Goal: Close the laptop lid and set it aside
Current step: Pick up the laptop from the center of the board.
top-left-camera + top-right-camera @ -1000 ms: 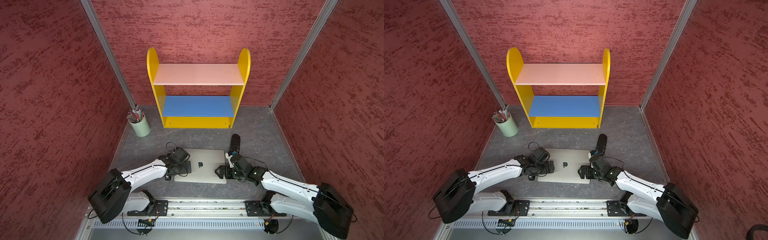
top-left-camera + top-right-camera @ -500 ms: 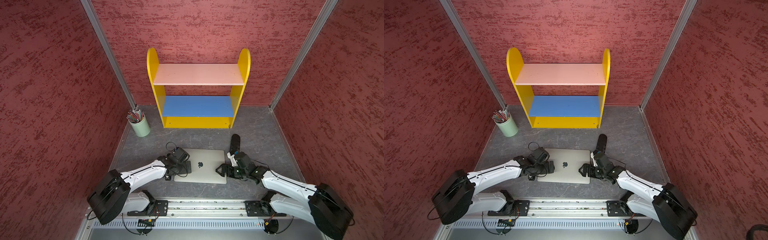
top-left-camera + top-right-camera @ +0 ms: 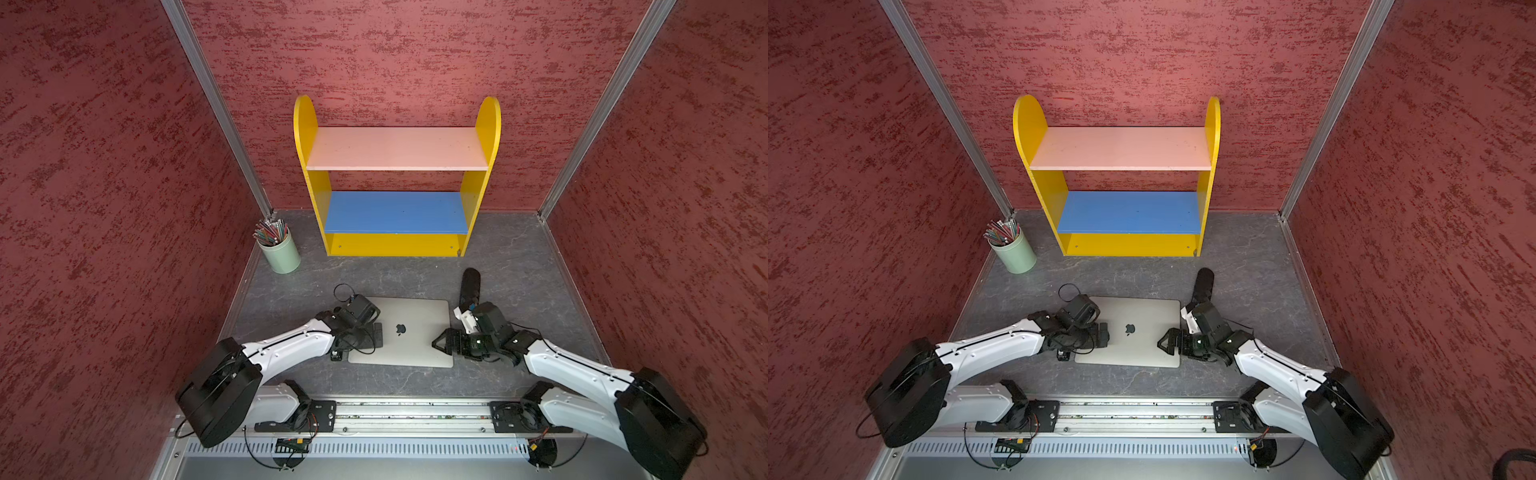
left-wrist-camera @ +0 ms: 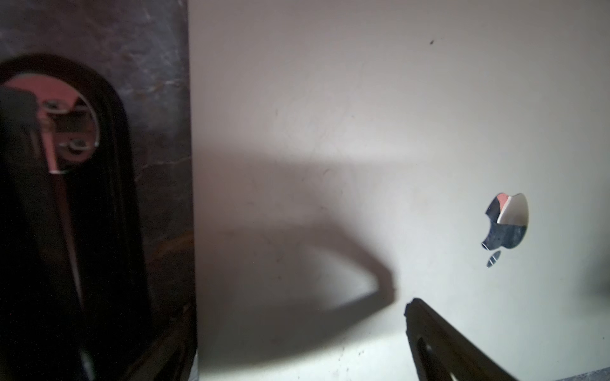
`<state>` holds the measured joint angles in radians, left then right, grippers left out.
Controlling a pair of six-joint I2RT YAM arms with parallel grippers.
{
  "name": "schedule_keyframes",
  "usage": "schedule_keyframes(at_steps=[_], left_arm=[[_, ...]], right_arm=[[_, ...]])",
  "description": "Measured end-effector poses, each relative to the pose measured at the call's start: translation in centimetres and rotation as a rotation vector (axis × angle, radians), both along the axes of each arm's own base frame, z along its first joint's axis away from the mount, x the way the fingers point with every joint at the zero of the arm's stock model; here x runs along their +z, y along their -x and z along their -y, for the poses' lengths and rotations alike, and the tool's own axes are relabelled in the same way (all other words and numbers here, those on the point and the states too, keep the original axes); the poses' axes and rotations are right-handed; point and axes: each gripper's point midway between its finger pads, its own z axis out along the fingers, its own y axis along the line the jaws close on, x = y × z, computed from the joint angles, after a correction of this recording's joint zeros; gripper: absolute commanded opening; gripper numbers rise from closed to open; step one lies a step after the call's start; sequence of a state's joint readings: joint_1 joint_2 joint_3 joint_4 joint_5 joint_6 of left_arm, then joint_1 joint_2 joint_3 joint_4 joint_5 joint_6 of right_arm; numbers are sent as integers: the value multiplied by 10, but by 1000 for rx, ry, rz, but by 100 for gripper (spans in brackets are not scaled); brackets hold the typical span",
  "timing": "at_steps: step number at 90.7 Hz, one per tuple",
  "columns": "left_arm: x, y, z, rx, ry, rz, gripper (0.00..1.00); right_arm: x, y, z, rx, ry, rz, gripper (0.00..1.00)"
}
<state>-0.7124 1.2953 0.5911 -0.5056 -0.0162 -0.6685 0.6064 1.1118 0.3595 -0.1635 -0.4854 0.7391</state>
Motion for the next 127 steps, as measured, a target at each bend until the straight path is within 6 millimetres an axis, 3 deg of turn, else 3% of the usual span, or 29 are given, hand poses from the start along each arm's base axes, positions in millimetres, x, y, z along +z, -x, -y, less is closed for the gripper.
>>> schedule_keyframes(at_steps=[36, 67, 103, 127], left_arm=[[1, -1, -2, -16, 23, 17, 100], [10, -4, -3, 46, 209, 80, 100], [20, -2, 24, 6, 412, 81, 100], [22, 2, 26, 10, 471, 72, 100]], right_arm=[[3, -6, -8, -17, -74, -46, 98], [5, -9, -9, -48, -121, -61, 98], [8, -10, -14, -69, -198, -56, 98], [8, -6, -13, -72, -208, -69, 94]])
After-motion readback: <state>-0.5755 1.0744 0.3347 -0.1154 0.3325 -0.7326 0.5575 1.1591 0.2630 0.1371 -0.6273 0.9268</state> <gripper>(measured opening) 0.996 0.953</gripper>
